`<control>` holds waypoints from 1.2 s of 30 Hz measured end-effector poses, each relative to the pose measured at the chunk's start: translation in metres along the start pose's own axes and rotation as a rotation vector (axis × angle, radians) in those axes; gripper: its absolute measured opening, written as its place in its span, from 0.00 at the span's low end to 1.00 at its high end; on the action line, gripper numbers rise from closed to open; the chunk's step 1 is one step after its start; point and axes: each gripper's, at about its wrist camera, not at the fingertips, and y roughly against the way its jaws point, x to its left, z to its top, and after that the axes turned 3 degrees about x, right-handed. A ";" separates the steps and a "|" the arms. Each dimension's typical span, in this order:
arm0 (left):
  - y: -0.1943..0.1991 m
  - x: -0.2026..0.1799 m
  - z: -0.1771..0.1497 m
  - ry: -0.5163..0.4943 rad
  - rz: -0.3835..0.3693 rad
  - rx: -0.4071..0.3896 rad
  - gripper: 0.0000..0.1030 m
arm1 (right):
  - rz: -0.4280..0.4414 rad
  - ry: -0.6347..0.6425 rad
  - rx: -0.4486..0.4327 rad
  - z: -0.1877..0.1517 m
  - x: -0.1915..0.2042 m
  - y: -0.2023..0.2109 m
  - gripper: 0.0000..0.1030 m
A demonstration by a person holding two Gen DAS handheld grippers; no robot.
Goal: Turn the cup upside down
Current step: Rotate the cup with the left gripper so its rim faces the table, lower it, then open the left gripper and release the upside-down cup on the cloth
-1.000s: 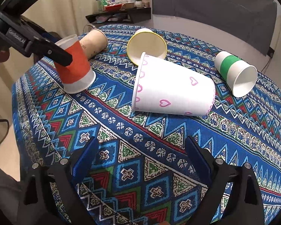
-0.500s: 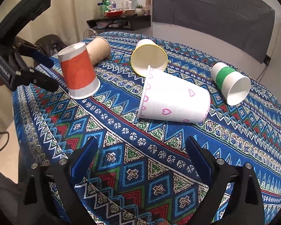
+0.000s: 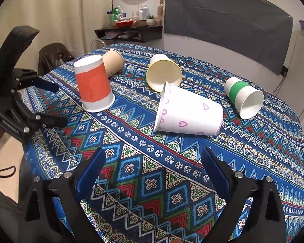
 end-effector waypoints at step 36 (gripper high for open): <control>-0.007 -0.006 -0.029 -0.016 0.046 -0.359 0.94 | -0.038 -0.016 -0.055 -0.011 -0.001 -0.016 0.88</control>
